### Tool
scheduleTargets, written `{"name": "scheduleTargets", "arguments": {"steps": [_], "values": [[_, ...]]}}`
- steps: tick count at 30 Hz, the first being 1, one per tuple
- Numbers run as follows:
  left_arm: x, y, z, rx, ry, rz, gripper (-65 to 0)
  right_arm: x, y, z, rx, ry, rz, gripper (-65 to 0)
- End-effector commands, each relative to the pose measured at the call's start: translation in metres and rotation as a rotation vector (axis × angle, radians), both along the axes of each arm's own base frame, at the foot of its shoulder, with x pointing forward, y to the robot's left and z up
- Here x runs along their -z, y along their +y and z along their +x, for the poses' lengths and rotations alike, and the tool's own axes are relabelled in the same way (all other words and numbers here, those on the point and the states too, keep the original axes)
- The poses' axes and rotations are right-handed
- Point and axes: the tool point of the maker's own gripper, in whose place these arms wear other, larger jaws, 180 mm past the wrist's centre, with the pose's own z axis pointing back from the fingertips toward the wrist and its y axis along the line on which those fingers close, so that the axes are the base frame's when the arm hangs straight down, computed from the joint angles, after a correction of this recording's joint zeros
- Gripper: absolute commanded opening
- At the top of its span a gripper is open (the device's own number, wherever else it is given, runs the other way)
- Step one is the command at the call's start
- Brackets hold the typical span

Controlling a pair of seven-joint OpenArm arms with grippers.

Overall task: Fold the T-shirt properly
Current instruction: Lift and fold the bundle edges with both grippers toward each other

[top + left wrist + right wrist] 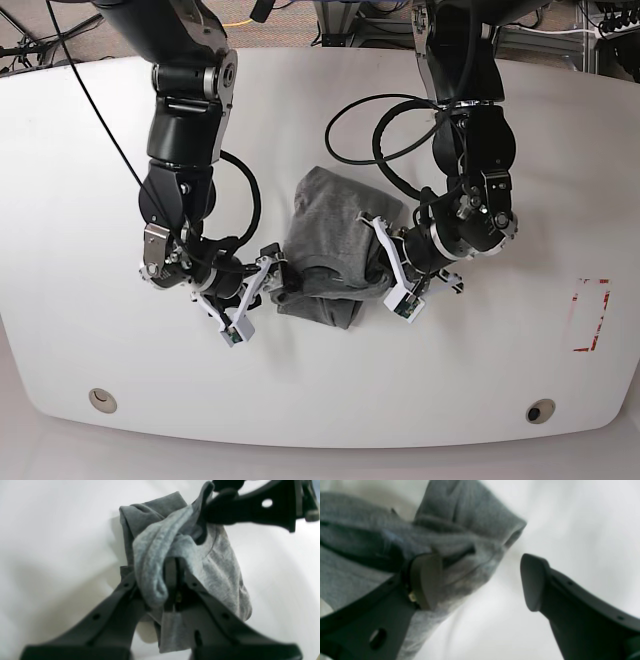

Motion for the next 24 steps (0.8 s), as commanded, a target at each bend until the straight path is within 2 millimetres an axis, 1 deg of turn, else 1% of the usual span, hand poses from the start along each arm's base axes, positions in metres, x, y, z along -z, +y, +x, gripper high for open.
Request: {"name": "scheduleTargets", "arguments": {"steps": [1,3,4,5,8,9,10,11,12,16,21,24], "values": [[-0.015,-0.006,0.008,0.01,-0.044,-0.035,-61.4,-0.024,0.004,0.019,0.002,-0.06,0.039,-19.0],[-0.01,-0.007,0.009,0.013,-0.028,-0.041,-61.4,-0.024,0.007,0.024,0.004,-0.057,0.061,-20.0],[-0.011,-0.007,0.012,0.012,-0.028,-0.042,-61.4,-0.023,0.008,0.026,0.006,-0.057,0.071,-22.0],[-0.01,-0.007,0.013,0.012,-0.023,-0.043,-61.4,-0.022,0.01,0.027,0.008,-0.056,0.081,-26.3],[-0.006,-0.008,0.017,0.014,-0.008,-0.046,-61.2,-0.016,0.011,0.027,0.012,-0.047,0.098,-46.5],[-0.007,-0.009,0.02,0.016,-0.01,-0.05,-61.1,-0.016,0.011,0.027,0.013,-0.047,0.099,-55.2],[-0.01,-0.009,0.023,0.016,-0.019,-0.057,-61.1,-0.016,0.012,0.027,0.01,-0.047,0.097,-61.4],[-0.012,-0.01,0.025,0.017,-0.024,-0.061,-61.1,-0.015,0.012,0.026,0.008,-0.044,0.095,-63.9],[-0.016,-0.011,0.029,0.017,-0.036,-0.068,-61.0,-0.015,0.012,0.026,0.007,-0.04,0.093,-65.0],[-0.029,-0.017,0.04,0.02,-0.08,-0.109,-61.0,-0.013,0.011,0.024,0.004,-0.029,0.084,-64.8],[-0.037,-0.019,0.052,0.025,-0.093,-0.123,-61.0,-0.014,0.008,0.025,0.007,-0.032,0.079,-65.0],[-0.045,-0.022,0.059,0.025,-0.121,-0.148,-60.8,-0.027,0.007,0.028,0.008,-0.078,0.069,-65.0]]}}
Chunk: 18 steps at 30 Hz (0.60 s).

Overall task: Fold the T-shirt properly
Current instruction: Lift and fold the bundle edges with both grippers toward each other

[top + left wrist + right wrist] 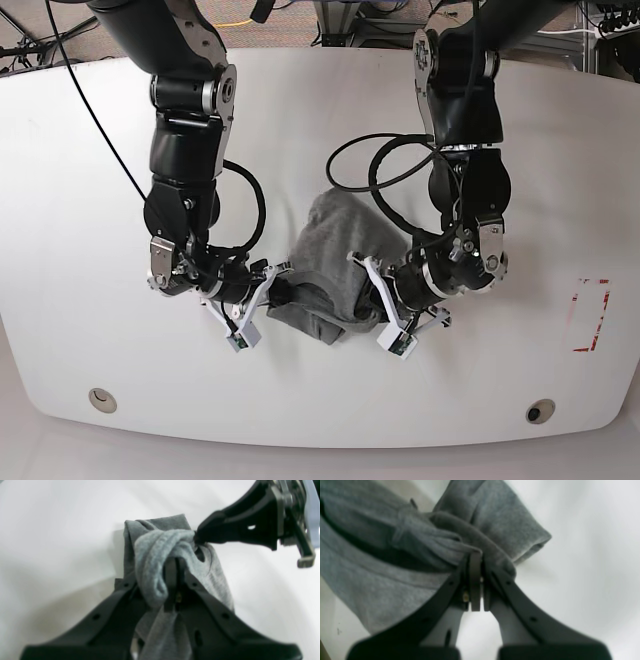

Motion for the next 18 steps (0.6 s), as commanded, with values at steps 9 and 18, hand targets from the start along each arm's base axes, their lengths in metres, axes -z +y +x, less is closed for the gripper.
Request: {"name": "scheduleTargets", "arguments": {"steps": [9,18], "values": [[-0.036,-0.01,0.027,-0.053,-0.103,-0.152,-60.3,-0.06,-0.007,0.026,0.007,-0.17,-0.021,-64.4],[-0.032,-0.005,0.029,-0.106,-0.085,-0.17,-33.8,-0.067,-0.007,0.028,0.007,-0.186,-0.024,-42.3]]}}
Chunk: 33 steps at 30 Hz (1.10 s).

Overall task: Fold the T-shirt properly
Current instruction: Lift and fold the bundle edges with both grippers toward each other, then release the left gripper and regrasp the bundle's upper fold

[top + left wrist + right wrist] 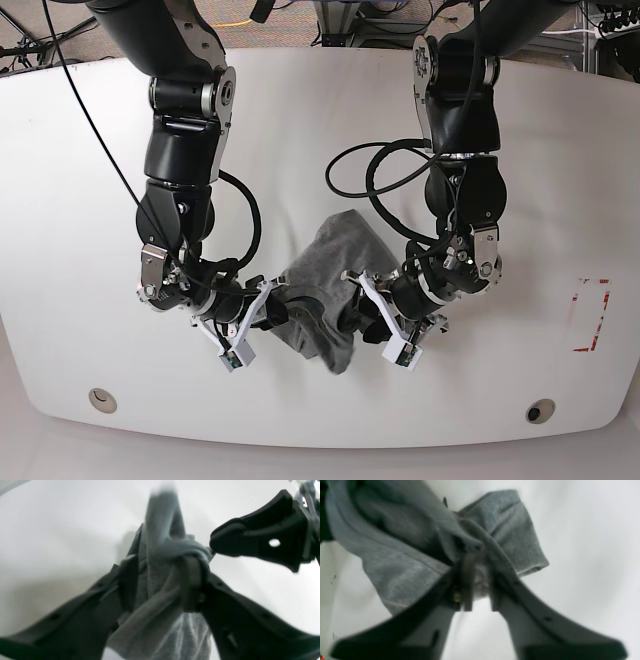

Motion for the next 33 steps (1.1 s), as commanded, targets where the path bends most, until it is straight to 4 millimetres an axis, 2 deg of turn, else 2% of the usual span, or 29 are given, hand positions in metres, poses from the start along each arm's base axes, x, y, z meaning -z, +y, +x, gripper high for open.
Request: {"name": "scheduleTargets", "arguments": {"steps": [1,3,6,11,12,16,19,22,26,31,33], "values": [[-0.028,-0.003,0.01,-0.019,-0.071,-0.043,-31.4,-0.034,-0.001,0.014,0.005,-0.099,0.014,-36.1],[-0.039,0.002,0.011,-0.044,-0.098,-0.046,-27.6,-0.037,-0.003,0.009,0.01,-0.122,0.003,-26.3],[-0.05,0.006,0.009,-0.059,-0.132,-0.045,-26.0,-0.045,-0.008,0.001,0.012,-0.148,-0.031,-17.8],[-0.074,0.011,0.005,-0.071,-0.207,-0.043,-25.6,-0.058,-0.014,-0.006,0.012,-0.176,-0.081,-19.7],[-0.074,0.016,0.002,-0.078,-0.212,-0.03,-25.6,-0.06,-0.015,-0.006,0.013,-0.182,-0.088,-20.3],[-0.056,0.047,-0.011,-0.1,-0.203,0.059,-25.6,-0.072,-0.02,-0.011,0.017,-0.205,-0.126,-23.3],[-0.03,0.064,-0.025,-0.109,-0.153,0.111,-25.7,-0.078,-0.023,-0.016,0.02,-0.22,-0.153,-27.0],[-0.003,0.076,-0.043,-0.111,-0.096,0.15,-25.7,-0.076,-0.022,-0.023,0.018,-0.215,-0.166,-31.2],[0.023,0.079,-0.062,-0.107,-0.038,0.159,-25.8,-0.069,-0.014,-0.023,0.0,-0.193,-0.153,-33.0],[0.024,0.075,-0.07,-0.105,-0.037,0.151,-25.8,-0.057,0.016,-0.01,-0.064,-0.158,-0.098,-28.5],[0.023,0.064,-0.07,-0.096,-0.036,0.124,-25.8,-0.051,0.026,-0.004,-0.087,-0.137,-0.077,-24.3]]}}
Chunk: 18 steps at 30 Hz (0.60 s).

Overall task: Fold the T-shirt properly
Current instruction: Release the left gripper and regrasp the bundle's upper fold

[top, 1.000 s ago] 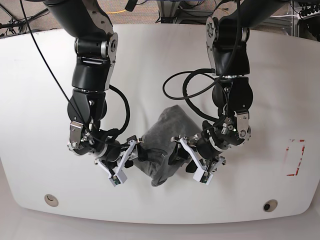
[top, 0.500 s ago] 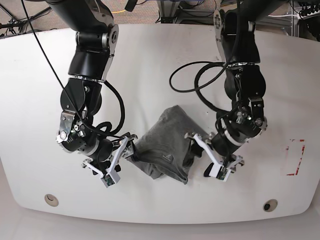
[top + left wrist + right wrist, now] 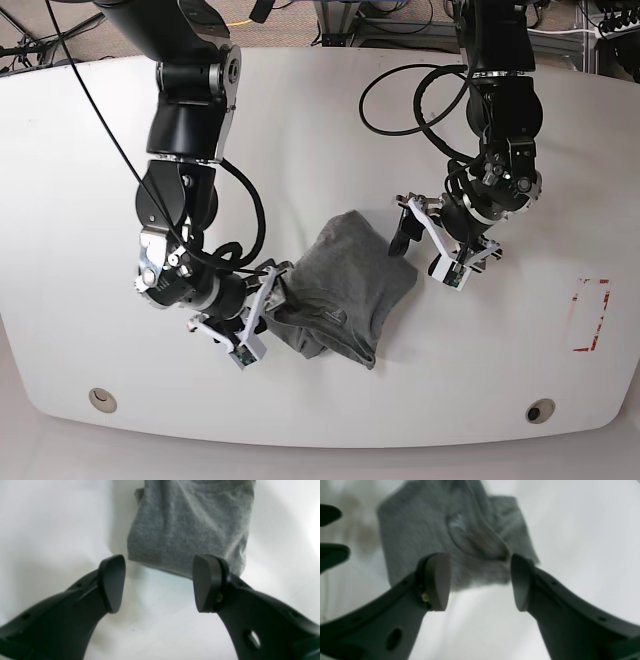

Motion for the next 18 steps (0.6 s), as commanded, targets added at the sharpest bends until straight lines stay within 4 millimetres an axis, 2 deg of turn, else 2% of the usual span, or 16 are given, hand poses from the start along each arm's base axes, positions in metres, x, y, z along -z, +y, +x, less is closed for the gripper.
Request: {"name": "scheduleTargets", "arguments": {"steps": [1,5,7,10,14,18], "values": [[-0.024,-0.016,0.009,0.008,-0.072,-0.062,-25.8,-0.016,0.015,0.017,-0.03,-0.04,0.052,-22.4],[-0.026,-0.026,0.011,0.012,-0.074,-0.091,-25.8,-0.006,0.028,0.027,-0.048,-0.007,0.096,-17.6],[-0.029,-0.033,0.019,0.015,-0.075,-0.113,-25.8,-0.003,0.033,0.036,-0.056,0.002,0.113,-16.3],[-0.019,-0.039,0.026,0.017,-0.038,-0.132,-25.8,0.008,0.041,0.044,-0.063,0.036,0.149,-16.3],[-0.009,-0.041,0.029,0.014,-0.017,-0.153,-25.8,0.021,0.029,0.054,-0.031,0.065,0.177,-16.3],[-0.009,-0.042,0.033,0.001,-0.045,-0.192,-25.8,0.021,0.022,0.064,-0.009,0.065,0.195,-16.3]]}}
